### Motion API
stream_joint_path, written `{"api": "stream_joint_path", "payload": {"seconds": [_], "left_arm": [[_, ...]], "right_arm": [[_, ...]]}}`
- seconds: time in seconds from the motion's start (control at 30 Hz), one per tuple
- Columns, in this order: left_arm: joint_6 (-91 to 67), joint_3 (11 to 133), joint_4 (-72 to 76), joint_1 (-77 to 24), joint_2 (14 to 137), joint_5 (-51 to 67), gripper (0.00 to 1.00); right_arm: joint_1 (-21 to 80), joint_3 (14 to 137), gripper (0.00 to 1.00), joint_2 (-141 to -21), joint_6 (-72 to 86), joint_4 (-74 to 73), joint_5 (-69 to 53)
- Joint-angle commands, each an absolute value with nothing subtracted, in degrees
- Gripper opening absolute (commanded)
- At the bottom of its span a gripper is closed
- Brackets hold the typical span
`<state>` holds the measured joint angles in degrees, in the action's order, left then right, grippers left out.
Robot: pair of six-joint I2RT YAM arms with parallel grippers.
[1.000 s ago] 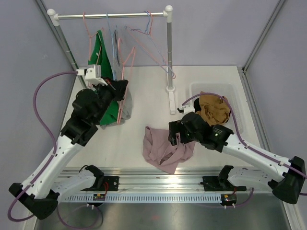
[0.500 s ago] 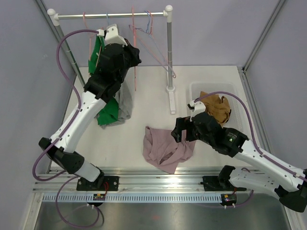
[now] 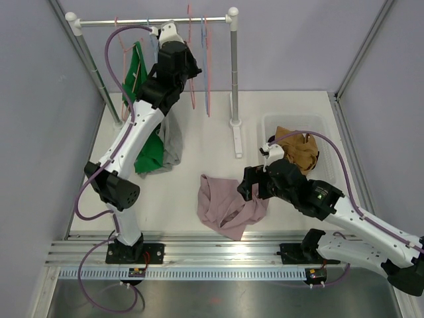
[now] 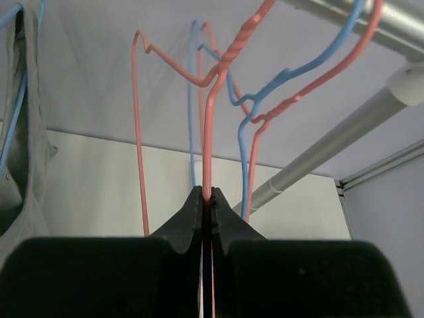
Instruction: Remove the tank top from the hanger
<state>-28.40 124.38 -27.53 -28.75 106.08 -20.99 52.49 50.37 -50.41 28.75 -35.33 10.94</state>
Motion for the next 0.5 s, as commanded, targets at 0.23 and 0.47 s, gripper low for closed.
{"api": "stream_joint_path", "payload": {"seconds": [0.23, 0.47], "left_arm": [[-29.09, 116.83, -20.4, -27.86, 103.01, -12.75, 0.04], [-28.48, 111.54, -18.46, -27.07, 99.06, -9.85, 0.18]], "right_arm": [[52.65, 48.69, 1.0, -55.28, 26.63, -29.44, 7.47], [52.73, 48.08, 1.0, -62.04, 25.93, -27.16, 3.96]]}}
